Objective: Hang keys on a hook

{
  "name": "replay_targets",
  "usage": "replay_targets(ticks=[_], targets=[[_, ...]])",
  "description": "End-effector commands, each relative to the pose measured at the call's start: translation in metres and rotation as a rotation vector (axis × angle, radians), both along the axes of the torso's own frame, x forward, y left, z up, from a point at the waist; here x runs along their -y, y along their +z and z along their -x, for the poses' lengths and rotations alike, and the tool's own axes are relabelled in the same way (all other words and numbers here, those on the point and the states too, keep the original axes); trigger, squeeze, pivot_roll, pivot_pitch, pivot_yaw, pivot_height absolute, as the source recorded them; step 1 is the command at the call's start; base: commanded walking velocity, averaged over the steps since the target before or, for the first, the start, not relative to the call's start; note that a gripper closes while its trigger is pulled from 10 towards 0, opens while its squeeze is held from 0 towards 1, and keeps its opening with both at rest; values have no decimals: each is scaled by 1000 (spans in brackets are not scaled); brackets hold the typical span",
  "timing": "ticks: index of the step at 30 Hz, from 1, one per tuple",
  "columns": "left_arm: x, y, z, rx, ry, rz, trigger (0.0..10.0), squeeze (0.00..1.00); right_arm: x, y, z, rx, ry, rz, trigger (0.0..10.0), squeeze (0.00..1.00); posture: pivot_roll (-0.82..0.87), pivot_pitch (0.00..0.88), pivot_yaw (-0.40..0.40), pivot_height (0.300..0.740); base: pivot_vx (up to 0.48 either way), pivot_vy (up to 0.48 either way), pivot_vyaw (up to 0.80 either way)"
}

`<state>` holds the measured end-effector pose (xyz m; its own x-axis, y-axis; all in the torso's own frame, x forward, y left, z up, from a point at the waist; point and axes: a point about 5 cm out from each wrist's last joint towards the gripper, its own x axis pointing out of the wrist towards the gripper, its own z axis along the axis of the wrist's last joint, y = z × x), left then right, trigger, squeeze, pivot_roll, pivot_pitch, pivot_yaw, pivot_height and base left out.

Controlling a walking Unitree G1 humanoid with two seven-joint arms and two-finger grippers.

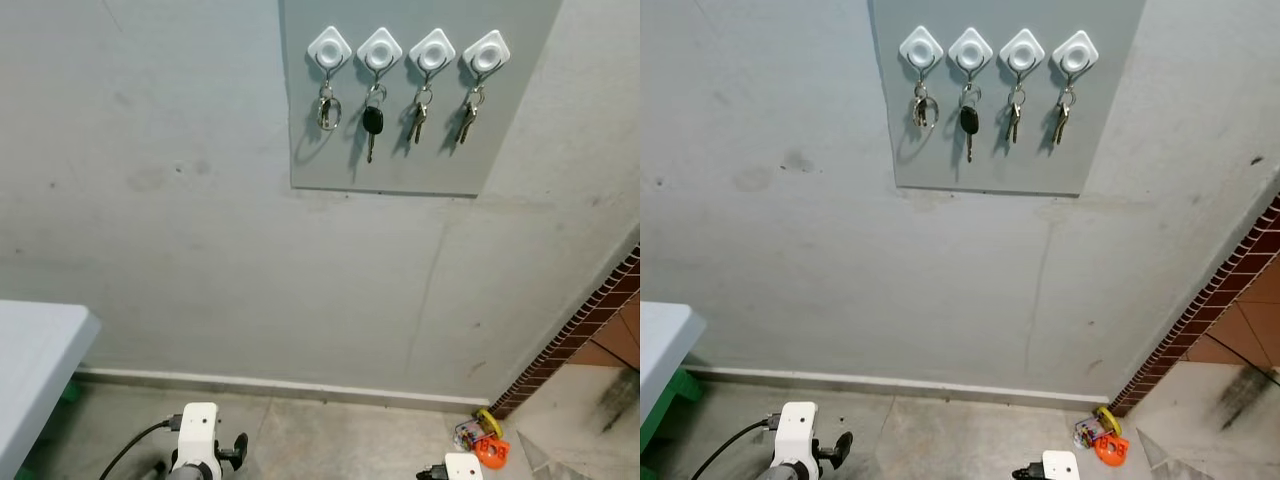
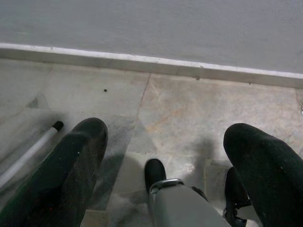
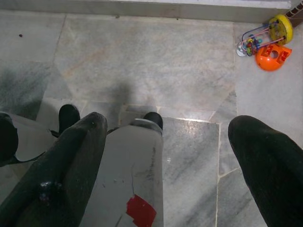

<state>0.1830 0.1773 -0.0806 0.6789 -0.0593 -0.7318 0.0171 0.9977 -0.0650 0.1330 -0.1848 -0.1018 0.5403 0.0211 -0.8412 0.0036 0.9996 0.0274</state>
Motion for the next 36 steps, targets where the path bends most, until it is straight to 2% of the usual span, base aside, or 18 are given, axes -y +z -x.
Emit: replay_targets(ticks=[1,4,36], targets=[[1,-2,3,-16,-15,6,10000,0,-3,0,-1,-5,14,-8,10000,0,-23,0,23,740,0,0,0],[2,-2,3,-18,-14,2,10000,0,-4,0,-1,-11,15,-7,10000,0,-20,0,15,740,0,0,0],[0,2,-6,-11,-15,-10,10000,0,-7,-5,10,-54,34,-7,10000,0,-20,0,14,740,0,-302,0]])
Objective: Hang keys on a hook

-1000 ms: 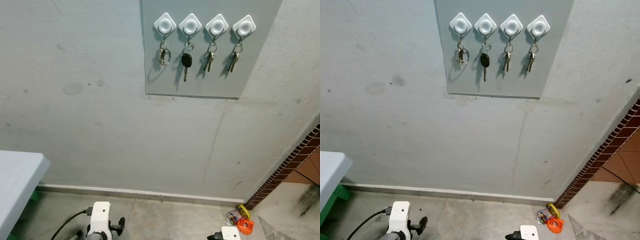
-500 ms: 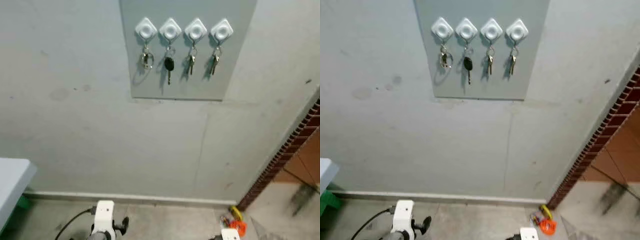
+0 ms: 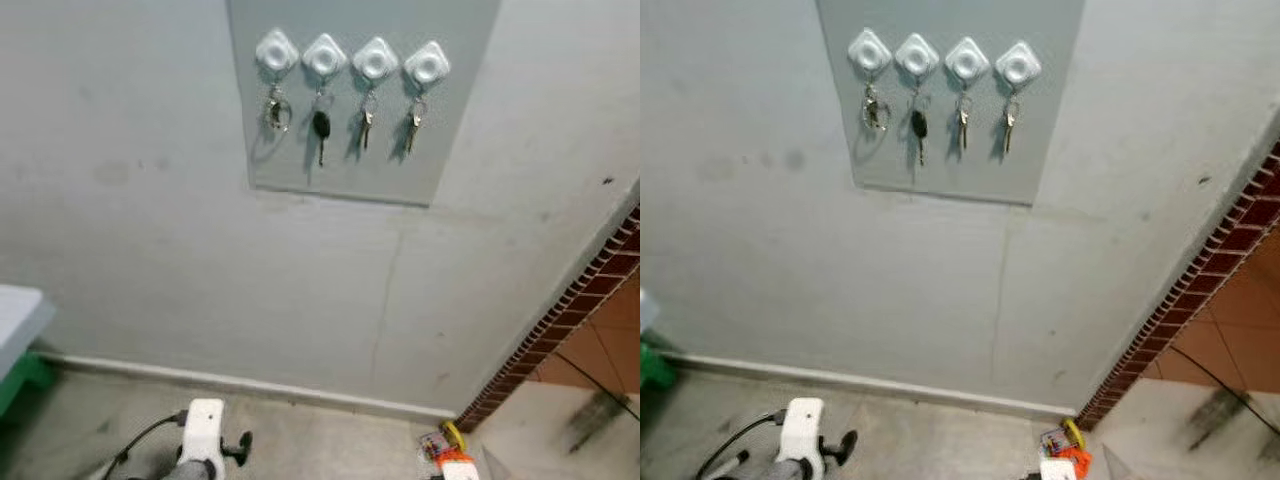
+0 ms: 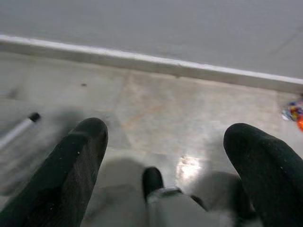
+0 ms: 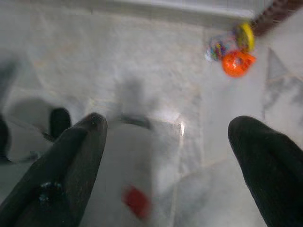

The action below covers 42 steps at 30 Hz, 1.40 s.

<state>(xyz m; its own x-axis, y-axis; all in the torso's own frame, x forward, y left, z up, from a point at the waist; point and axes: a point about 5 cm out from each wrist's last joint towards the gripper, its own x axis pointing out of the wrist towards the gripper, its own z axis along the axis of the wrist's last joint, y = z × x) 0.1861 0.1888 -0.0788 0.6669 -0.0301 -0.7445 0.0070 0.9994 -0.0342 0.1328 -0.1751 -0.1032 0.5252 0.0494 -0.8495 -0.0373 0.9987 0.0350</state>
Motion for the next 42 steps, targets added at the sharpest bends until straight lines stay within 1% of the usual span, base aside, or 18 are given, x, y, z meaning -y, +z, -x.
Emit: replay_targets(ticks=[1,6,15,38,42], targets=[[11,0,-3,6,-24,22,10000,0,4,-3,11,-41,-8,2,10000,0,-20,0,14,740,0,-300,0],[11,0,-3,5,-22,21,10000,0,6,-5,16,-59,-12,8,10000,0,-20,0,14,740,0,-288,0],[10,0,-2,1,-22,18,10000,0,5,-6,19,-72,-19,8,10000,0,-19,0,15,740,0,-271,0],[7,1,-4,3,-18,10,10000,0,5,-7,21,-84,-40,4,10000,0,-18,0,20,740,0,-264,0],[6,0,-2,-2,2,17,10000,0,5,-7,21,-85,-46,3,10000,0,-17,0,20,740,0,0,0]])
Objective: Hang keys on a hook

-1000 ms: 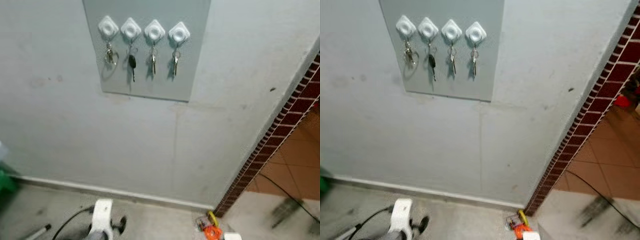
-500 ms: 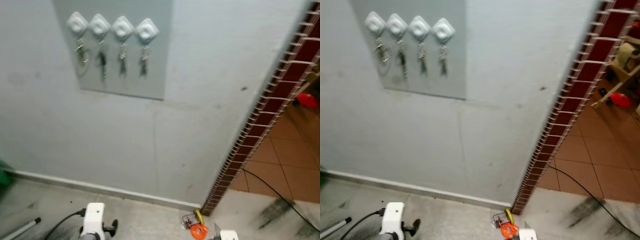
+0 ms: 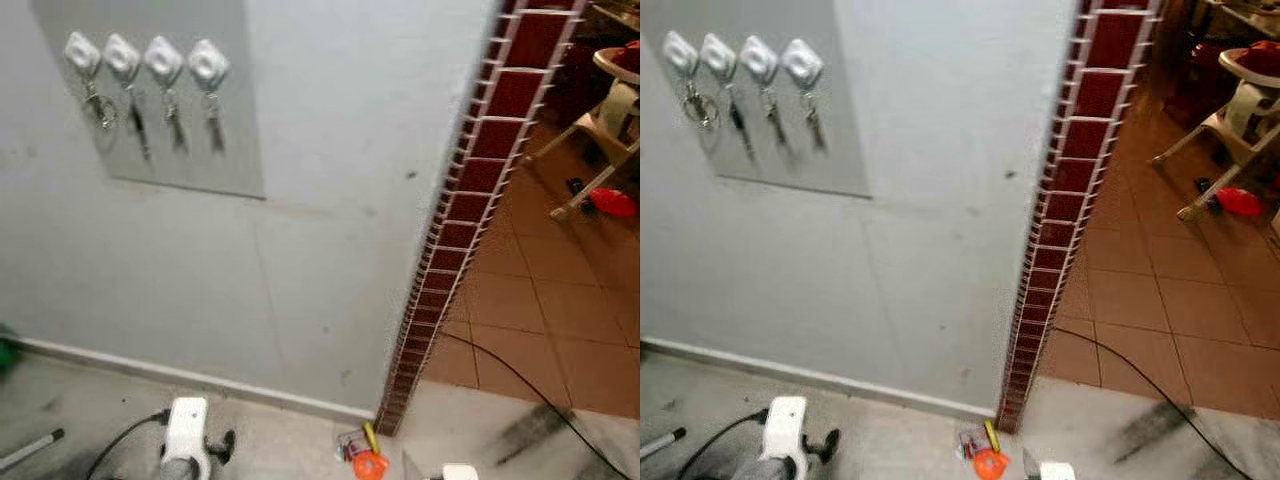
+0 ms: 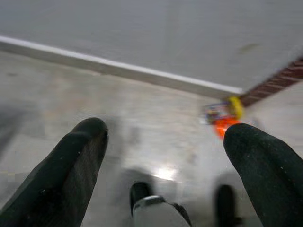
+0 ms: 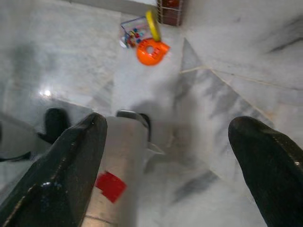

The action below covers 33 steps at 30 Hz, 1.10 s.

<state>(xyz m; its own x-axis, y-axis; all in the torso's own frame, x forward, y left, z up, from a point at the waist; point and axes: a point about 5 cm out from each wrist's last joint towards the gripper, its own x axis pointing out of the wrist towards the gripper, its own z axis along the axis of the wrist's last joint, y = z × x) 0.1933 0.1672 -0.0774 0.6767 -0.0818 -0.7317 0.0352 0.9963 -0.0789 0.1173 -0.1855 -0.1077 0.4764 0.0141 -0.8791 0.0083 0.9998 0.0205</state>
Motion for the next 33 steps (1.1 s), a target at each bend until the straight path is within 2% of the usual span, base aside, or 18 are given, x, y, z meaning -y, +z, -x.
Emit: replay_targets(ticks=[1,13,20,33], targets=[[-16,-2,6,-19,32,-27,10000,0,-6,-2,5,-27,-3,-13,10000,0,-17,0,20,740,0,0,0],[-15,-4,9,-30,50,-14,10000,0,-4,-3,6,-30,-17,-13,10000,0,-16,0,19,740,0,0,0],[-14,-4,9,-33,49,-15,10000,0,-3,-3,6,-30,-28,-15,10000,0,-23,0,23,740,0,451,0],[-13,-3,8,-32,42,-22,10000,0,-3,-3,6,-29,-45,-19,10000,0,-24,0,24,740,0,0,0]])
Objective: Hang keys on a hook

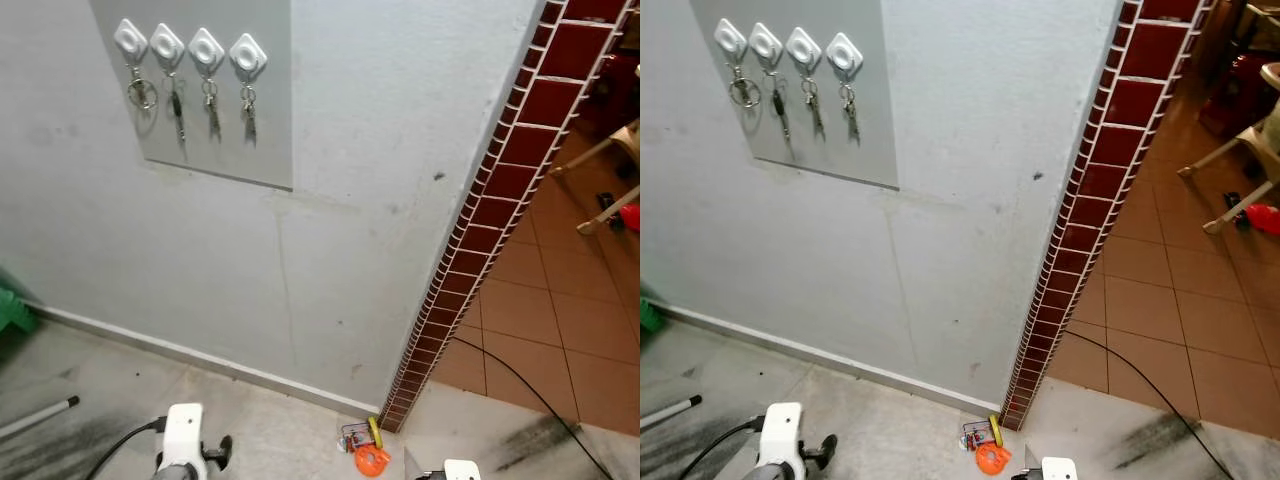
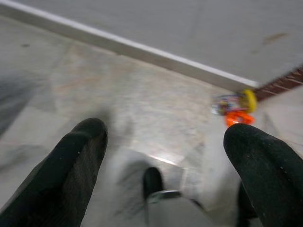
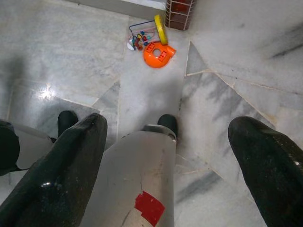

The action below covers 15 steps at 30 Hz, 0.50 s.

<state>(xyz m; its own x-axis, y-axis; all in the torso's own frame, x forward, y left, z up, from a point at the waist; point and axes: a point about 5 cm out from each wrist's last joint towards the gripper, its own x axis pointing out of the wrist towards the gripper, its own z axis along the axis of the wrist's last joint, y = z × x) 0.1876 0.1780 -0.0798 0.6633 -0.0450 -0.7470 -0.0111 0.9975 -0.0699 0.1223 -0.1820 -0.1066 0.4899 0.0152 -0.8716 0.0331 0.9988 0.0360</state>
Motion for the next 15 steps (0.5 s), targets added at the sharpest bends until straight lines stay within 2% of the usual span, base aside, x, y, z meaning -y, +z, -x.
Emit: replay_targets(ticks=[1,13,14,15], targets=[[-3,-1,2,-10,-3,-12,10000,0,0,-4,11,-43,-20,-5,10000,0,-24,0,24,740,0,0,0],[-2,-2,4,-12,-36,-15,10000,0,1,-4,11,-46,-10,-2,10000,0,-26,0,23,740,0,0,0],[1,-1,4,-3,-130,-31,10000,0,0,-3,10,-43,74,10,10000,0,-28,0,26,740,0,0,0],[3,-1,4,2,-168,-37,10000,0,0,-3,9,-41,108,16,10000,0,-28,0,26,740,0,0,0]])
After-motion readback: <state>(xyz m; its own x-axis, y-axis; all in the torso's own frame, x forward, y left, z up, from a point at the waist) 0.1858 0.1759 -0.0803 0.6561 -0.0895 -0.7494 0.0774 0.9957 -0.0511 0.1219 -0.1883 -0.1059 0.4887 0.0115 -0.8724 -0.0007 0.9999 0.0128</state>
